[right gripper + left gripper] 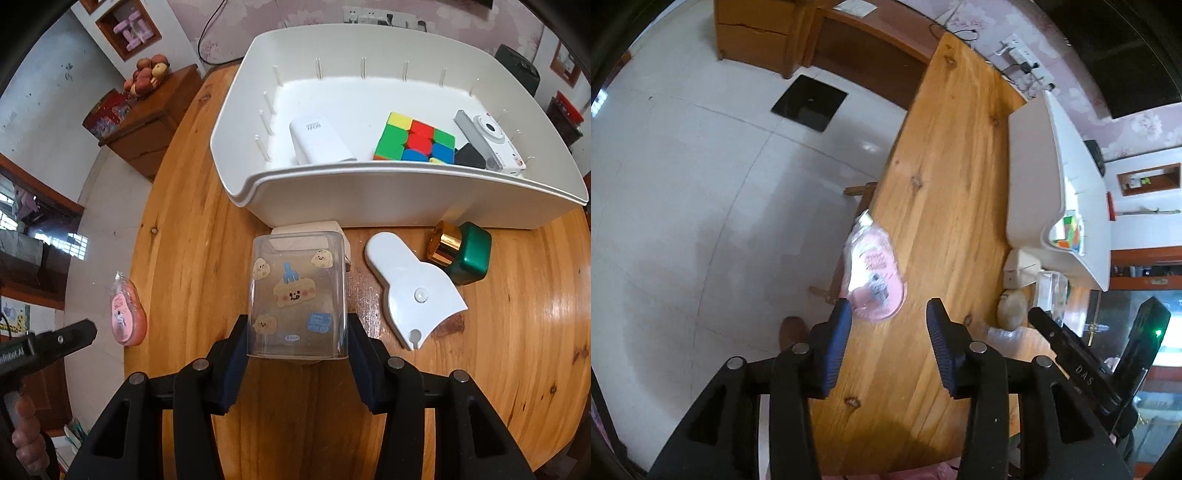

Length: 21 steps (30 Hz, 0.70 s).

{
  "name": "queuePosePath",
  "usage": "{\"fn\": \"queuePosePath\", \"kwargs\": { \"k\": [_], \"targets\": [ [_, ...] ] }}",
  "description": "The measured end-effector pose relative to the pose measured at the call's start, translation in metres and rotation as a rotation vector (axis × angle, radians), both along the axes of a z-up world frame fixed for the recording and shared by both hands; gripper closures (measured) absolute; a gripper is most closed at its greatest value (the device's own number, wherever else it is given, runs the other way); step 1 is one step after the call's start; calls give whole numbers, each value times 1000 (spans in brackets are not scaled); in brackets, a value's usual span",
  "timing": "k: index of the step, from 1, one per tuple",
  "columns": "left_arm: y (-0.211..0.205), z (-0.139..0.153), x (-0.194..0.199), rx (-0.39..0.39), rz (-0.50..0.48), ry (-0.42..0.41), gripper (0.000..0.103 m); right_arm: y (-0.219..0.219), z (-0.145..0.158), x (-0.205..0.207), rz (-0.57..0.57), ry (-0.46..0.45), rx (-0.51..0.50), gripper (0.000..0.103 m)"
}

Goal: Organize rigid objects
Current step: 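Lift the pink tape and clear box and carry both over the bin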

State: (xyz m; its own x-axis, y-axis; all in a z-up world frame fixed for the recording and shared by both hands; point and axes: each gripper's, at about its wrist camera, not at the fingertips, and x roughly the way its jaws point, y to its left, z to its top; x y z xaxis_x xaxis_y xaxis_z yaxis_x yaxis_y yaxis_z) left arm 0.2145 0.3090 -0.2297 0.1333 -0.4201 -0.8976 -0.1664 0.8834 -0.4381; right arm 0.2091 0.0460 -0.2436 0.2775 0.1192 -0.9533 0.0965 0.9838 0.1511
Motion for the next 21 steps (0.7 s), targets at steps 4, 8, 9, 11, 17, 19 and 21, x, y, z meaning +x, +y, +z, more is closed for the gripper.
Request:
{"fn": "queuePosePath", "kwargs": {
  "k": [4, 8, 9, 11, 17, 19, 21],
  "targets": [
    [-2, -7, 11, 28, -14, 26, 27, -2, 6, -4, -11, -21, 4, 53],
    [-6, -19, 22, 36, -30, 62, 22, -7, 16, -8, -15, -51, 34, 53],
    [-7, -22, 24, 38, -35, 73, 21, -8, 19, -9, -15, -58, 38, 53],
    [-9, -30, 28, 44, -48, 105, 21, -9, 24, -12, -13, -71, 45, 53],
    [-7, -51, 35, 35, -39, 187, 21, -17, 35, -25, -31, -91, 40, 53],
    [-8, -55, 36, 32, -38, 195, 21, -19, 36, -27, -46, -92, 37, 53],
    [-7, -60, 38, 26, -44, 208, 22, -21, 36, -29, -62, -91, 33, 53]
  ]
}}
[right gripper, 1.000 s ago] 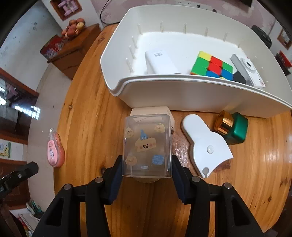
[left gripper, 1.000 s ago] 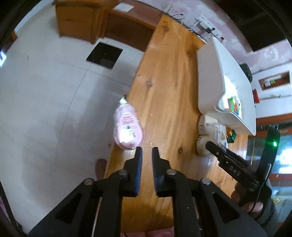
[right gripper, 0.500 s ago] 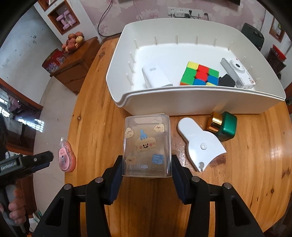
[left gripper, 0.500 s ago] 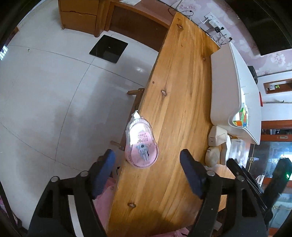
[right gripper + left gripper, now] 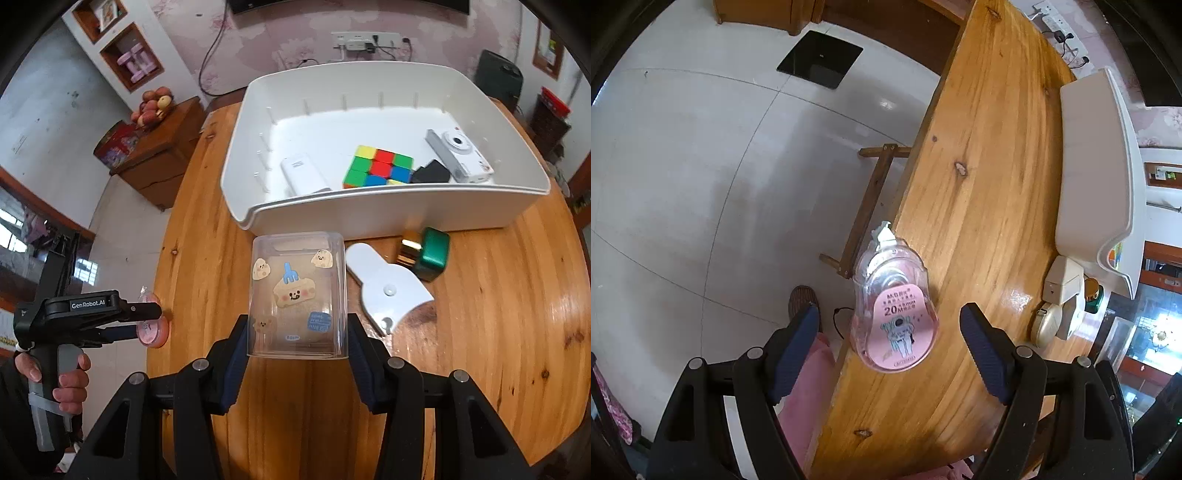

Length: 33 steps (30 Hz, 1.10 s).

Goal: Organize rigid objects
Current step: 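Lift the pink tape and clear box and carry both over the bin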

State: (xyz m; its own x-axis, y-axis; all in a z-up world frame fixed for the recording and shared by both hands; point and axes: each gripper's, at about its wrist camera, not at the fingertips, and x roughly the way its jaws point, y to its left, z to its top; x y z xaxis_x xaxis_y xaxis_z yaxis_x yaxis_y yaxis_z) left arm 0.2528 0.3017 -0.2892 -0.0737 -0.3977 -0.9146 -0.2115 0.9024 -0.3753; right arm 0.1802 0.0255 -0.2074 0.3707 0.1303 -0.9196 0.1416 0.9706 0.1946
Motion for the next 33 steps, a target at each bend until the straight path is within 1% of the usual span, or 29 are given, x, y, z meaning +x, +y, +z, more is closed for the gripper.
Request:
{"fn": "queuePosePath", "kwargs": {
  "k": [3, 8, 11, 16, 21, 24, 33],
  "targets": [
    [-2, -4, 2, -13, -15, 9, 24, -2, 1, -3, -23, -4, -2, 53],
    [-5, -8, 4, -37, -54, 19, 48, -5, 3, -8, -60, -13, -1, 53],
    [-4, -9, 6, -37, -71, 21, 49, -5, 6, -11, -77, -22, -3, 53],
    [-2, -7, 5, -64, -97, 19, 51, -3, 8, -16, -95, -37, -4, 53],
    [-1, -1, 3, -74, -113, -5, 51, 0, 12, -19, -91, -54, -9, 53],
    [-2, 12, 2, -51, -132, -41, 51, 0, 16, -20, -83, -75, -3, 53],
    [-12, 62, 5, -46, -156, -161, 51, -11, 25, -16, -46, -141, 34, 53]
  ]
}}
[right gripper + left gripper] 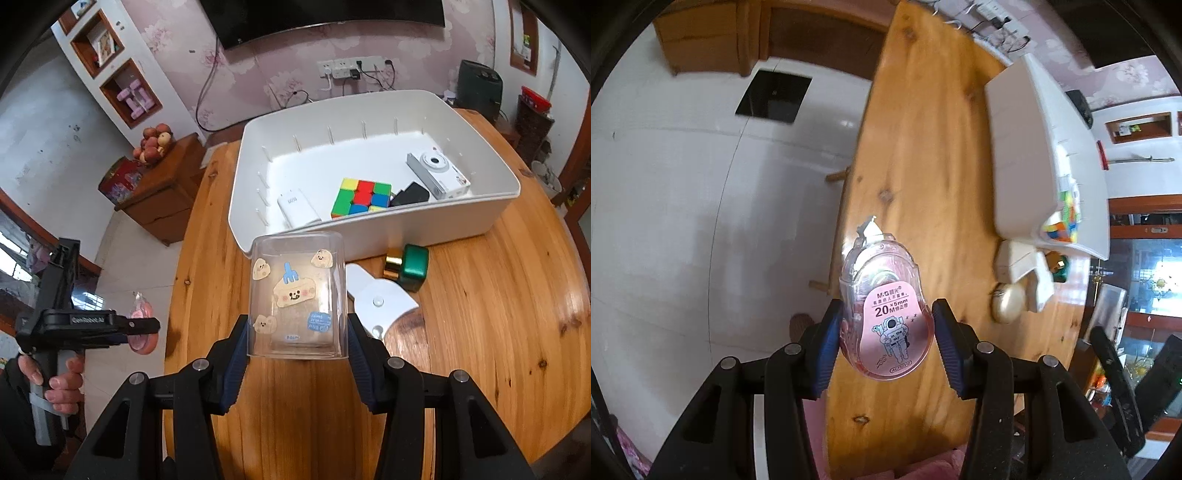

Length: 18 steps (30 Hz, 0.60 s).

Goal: Organize rigid objects
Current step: 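Lift the pink tape and clear box and carry both over the bin, then lower the pink tape and clear box into the bin, open both tools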

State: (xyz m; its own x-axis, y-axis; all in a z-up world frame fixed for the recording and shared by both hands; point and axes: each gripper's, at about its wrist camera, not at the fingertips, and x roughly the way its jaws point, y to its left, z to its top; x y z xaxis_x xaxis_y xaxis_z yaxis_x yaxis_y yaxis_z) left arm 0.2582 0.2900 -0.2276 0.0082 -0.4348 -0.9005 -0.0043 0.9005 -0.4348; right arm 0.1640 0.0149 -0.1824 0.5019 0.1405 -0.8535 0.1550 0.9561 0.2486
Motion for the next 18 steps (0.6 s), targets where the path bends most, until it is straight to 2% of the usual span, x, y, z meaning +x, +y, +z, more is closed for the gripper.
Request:
{"fn": "queuePosePath", "kwargs": {
  "k": [10, 18],
  "targets": [
    [-35, 72, 5, 15, 18, -147, 51, -40, 19, 15, 52, -133, 83, 53],
    [-88, 102, 13, 70, 1, -190, 51, -84, 28, 36, 93, -227, 114, 53]
  ]
}}
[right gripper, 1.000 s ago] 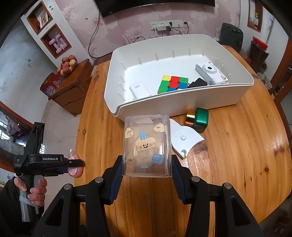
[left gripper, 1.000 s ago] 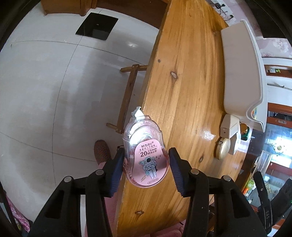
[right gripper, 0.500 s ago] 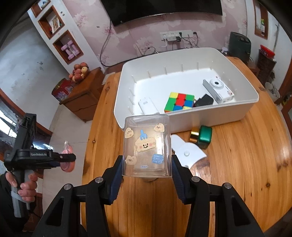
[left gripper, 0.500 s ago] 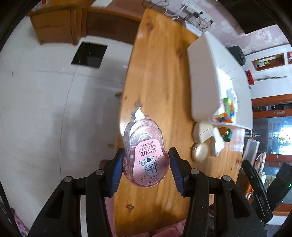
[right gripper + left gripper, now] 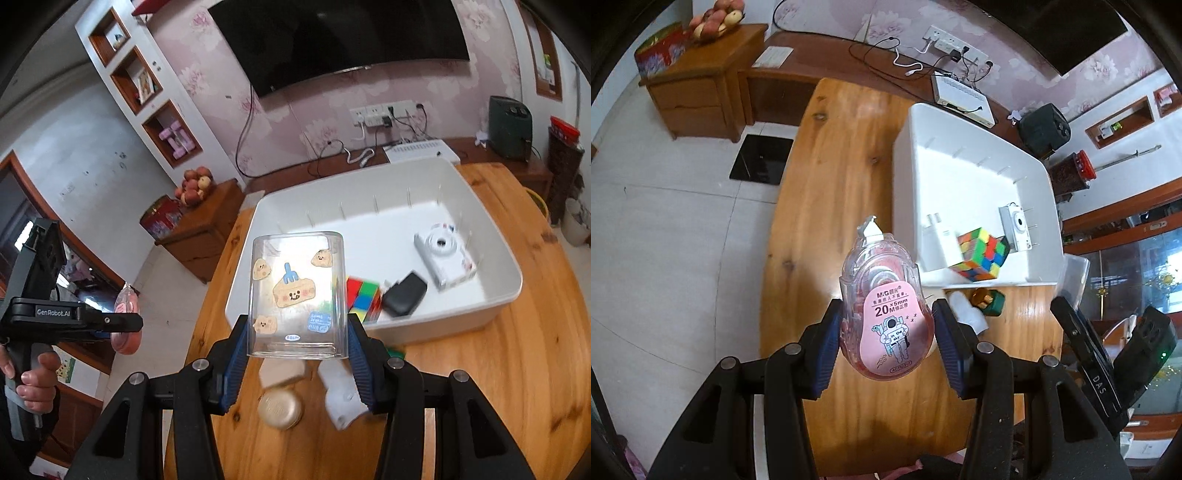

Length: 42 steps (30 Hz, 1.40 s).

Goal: Organize rigid objects
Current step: 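Lower the pink tape and clear box into the bin, open both tools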

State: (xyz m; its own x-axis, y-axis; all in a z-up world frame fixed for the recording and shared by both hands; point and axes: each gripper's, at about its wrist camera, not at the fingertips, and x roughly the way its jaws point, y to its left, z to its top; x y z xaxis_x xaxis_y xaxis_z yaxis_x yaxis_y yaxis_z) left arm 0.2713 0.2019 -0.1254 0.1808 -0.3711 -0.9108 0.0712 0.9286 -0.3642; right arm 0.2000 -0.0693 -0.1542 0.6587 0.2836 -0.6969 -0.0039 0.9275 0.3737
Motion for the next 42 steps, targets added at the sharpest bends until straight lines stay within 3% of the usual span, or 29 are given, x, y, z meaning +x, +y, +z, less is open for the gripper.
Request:
{"fn": "queuePosePath", "kwargs": {
  "k": [9, 21, 26, 30, 32, 42],
  "targets": [
    [-69, -3, 20, 110, -27, 18, 51, -51, -8, 22, 24, -83, -20, 53],
    [-130, -28, 60, 139, 15, 27, 51, -88, -37, 45, 27, -58, 39, 52],
    [-140, -34, 73, 146, 65, 21, 48, -97, -51, 54, 18, -18, 58, 49],
    [-143, -31, 78, 139, 85, 1, 32, -97, -54, 58, 24, -10, 94, 40],
    [-143, -29, 80, 127, 84, -8, 31, -95, -53, 59, 32, -16, 91, 33],
    [-129, -12, 71, 73, 131, -110, 31, -86, -39, 51, -17, -36, 85, 24]
  ]
}}
